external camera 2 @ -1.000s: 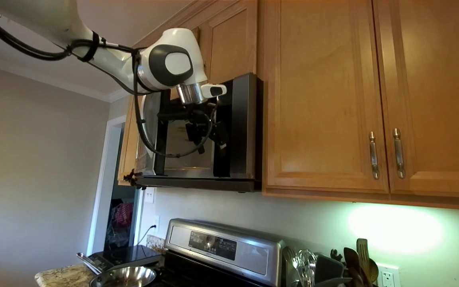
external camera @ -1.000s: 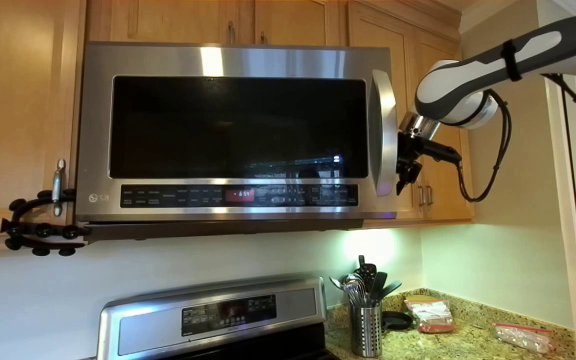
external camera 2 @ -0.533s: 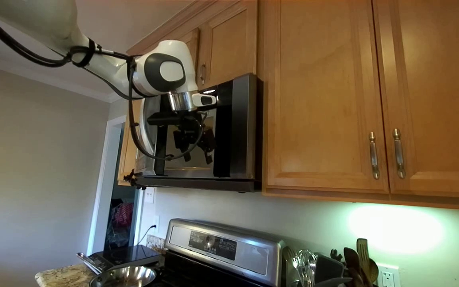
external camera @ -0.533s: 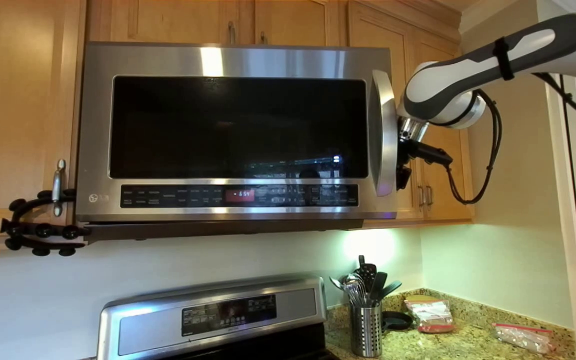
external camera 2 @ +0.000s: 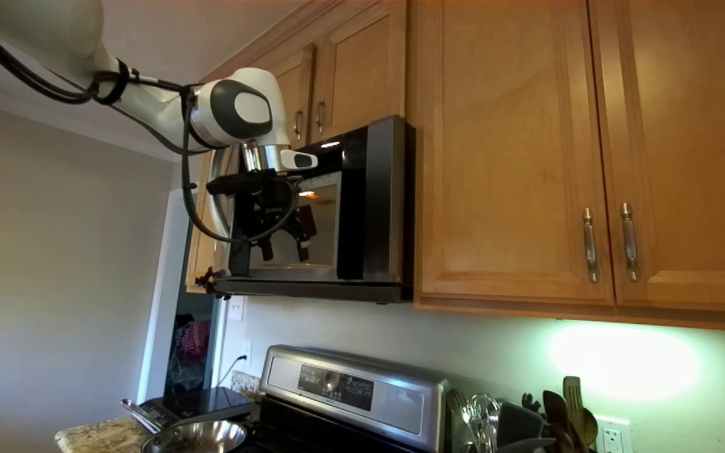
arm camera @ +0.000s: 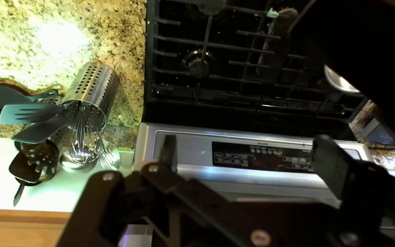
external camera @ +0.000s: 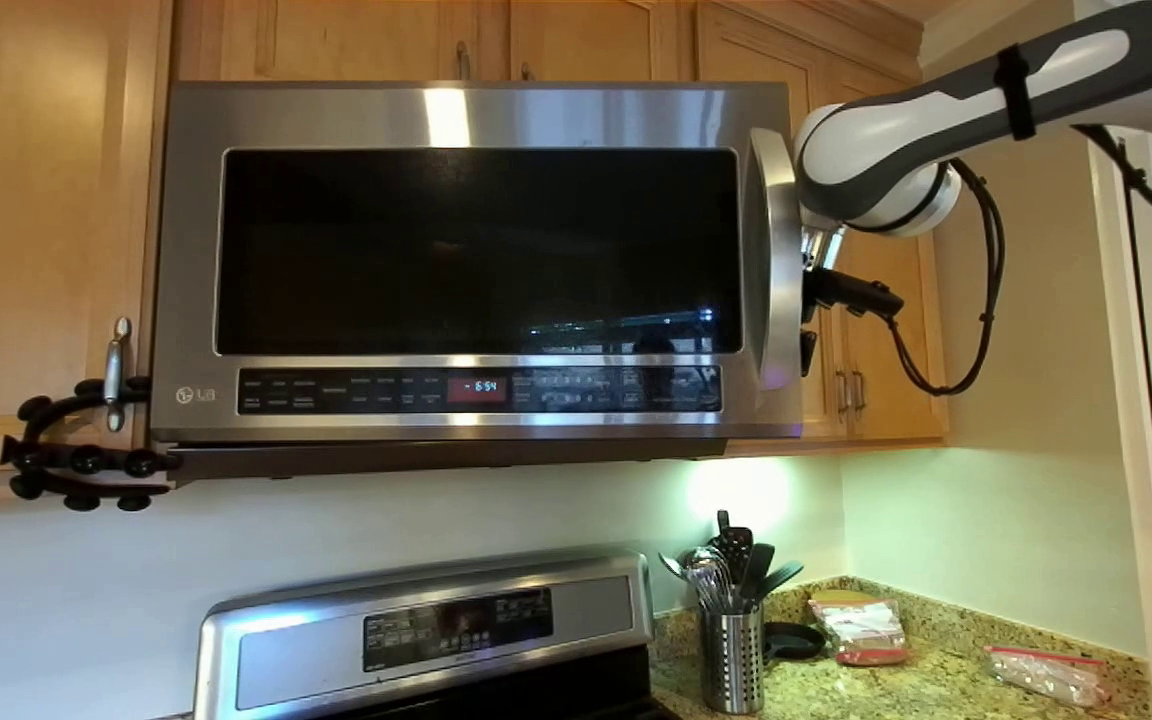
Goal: Open the microwave door
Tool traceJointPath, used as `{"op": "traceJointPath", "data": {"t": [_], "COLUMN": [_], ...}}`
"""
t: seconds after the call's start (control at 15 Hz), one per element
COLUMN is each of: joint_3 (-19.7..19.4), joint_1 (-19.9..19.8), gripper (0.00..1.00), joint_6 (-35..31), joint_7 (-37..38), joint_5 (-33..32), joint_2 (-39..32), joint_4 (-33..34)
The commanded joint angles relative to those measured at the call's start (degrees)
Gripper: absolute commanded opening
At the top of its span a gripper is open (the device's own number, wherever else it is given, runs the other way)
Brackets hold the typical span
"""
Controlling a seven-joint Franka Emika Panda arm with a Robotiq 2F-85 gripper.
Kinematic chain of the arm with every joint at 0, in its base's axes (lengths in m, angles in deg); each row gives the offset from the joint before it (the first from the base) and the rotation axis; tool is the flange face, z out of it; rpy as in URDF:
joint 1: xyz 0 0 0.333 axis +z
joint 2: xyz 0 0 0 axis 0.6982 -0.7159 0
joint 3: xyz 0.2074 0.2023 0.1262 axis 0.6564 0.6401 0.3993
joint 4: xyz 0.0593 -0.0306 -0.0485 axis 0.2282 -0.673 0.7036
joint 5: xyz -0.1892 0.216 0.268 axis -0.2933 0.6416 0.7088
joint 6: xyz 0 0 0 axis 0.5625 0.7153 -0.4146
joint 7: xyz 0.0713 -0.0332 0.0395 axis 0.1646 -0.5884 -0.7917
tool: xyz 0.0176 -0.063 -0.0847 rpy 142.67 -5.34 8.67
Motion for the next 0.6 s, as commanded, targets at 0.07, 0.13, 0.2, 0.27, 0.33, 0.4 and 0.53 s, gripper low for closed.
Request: {"op": "traceJointPath", "data": {"t": [0.07, 0.13, 0.2, 0.27, 0.33, 0.4, 0.53], "joint_3": [1.8, 2.2, 2.5, 2.7, 2.9, 3.1, 3.2], "joint_1": [1.3, 1.4, 1.4, 1.3, 1.3, 1.0, 0.4], "gripper": [1.0, 1.0, 1.0, 1.0, 1.0, 1.0, 1.0], "joint_6": [3.9, 4.4, 4.6, 5.0, 5.5, 5.9, 7.0], "joint_7": [0.3, 0.4, 0.6, 0.9, 1.2, 1.7, 3.0], "joint_5": [-2.1, -2.3, -2.5, -2.8, -3.1, -3.7, -5.1], "joint_2": [2.8, 3.4, 4.0, 4.8, 5.6, 6.6, 8.6], "joint_4": [-0.6, -0.9, -1.1, -1.4, -1.5, -1.8, -2.2]}}
